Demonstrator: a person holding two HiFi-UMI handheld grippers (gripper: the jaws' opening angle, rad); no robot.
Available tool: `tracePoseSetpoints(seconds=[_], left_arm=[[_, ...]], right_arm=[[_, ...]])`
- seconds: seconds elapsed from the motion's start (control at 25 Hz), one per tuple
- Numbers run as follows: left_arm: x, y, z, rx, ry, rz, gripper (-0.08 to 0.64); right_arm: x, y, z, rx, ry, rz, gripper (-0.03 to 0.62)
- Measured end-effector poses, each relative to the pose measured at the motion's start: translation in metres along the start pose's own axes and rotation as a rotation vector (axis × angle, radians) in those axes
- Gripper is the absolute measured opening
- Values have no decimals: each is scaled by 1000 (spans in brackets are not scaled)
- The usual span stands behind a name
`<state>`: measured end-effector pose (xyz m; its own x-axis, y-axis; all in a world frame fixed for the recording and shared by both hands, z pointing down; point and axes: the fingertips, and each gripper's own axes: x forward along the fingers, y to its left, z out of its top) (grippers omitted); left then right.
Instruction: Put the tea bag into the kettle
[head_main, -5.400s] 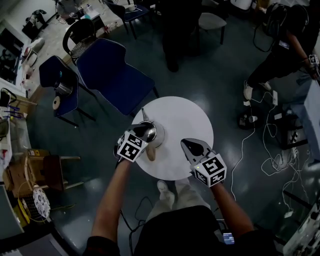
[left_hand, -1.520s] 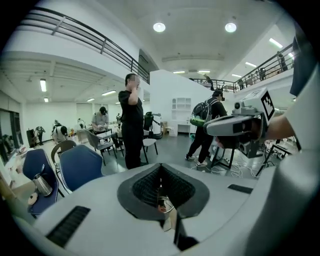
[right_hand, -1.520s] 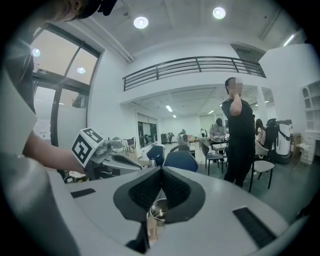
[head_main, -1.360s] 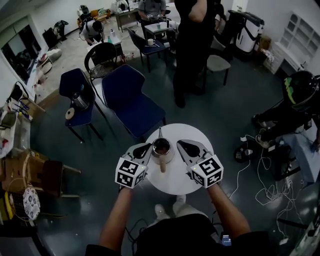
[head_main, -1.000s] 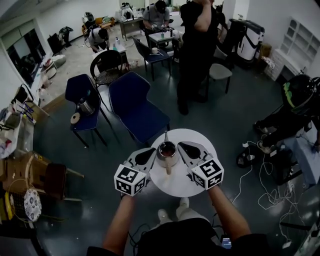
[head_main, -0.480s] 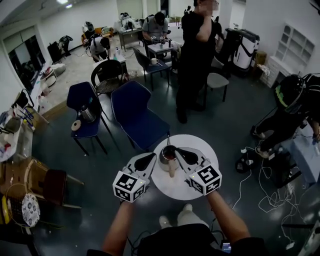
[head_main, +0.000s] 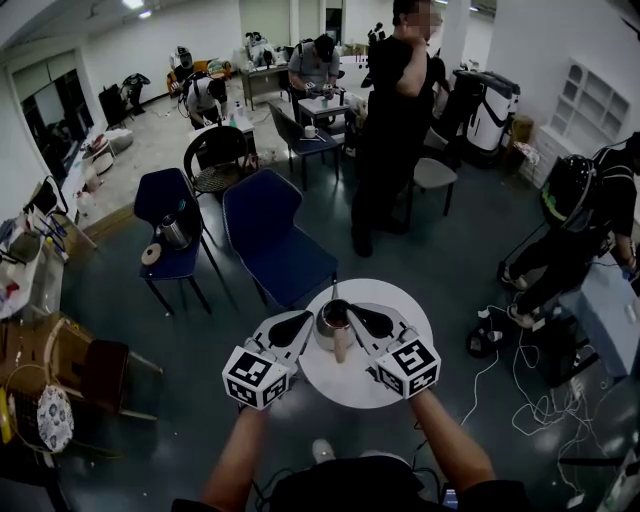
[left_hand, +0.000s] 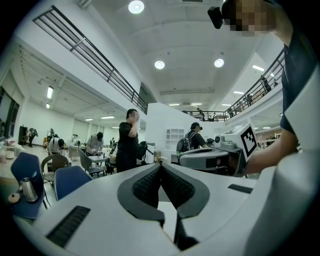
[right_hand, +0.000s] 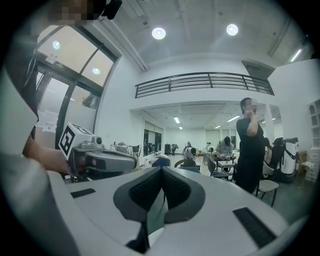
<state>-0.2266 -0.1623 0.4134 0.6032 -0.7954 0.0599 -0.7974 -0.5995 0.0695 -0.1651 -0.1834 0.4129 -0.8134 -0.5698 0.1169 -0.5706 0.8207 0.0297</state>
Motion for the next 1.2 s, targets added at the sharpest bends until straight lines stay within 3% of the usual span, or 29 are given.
tracePoseSetpoints(seconds=[0.12,0.56,1.2], left_arm=[[5,-8,6,-36,-26,-1,15],[11,-46,11,-33,-2,22,17],[-8,-110,12,11,-2,75,17]], right_arm=[[-8,-4,1,-1,1,5,17],[-48,-3,5,24,-2,31,17],[-110,21,14,24,-57,76,17]])
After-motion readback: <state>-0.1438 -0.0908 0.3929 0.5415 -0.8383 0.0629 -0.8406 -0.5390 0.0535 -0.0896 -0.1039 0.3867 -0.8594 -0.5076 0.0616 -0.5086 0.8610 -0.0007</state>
